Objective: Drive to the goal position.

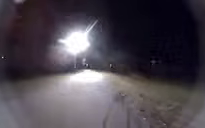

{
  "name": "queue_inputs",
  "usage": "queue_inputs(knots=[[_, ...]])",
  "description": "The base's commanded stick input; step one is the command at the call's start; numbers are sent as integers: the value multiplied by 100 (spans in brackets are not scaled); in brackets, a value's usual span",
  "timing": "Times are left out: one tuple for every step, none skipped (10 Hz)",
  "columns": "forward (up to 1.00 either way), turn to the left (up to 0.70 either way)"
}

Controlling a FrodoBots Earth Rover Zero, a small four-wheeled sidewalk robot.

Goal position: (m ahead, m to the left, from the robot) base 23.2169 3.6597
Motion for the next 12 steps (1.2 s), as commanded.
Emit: queue_inputs(knots=[[100, 0], [100, 0], [100, 0], [100, 0], [100, 0], [100, 0], [100, 0], [100, 0], [100, 0], [100, 0], [100, 0], [100, 0]])
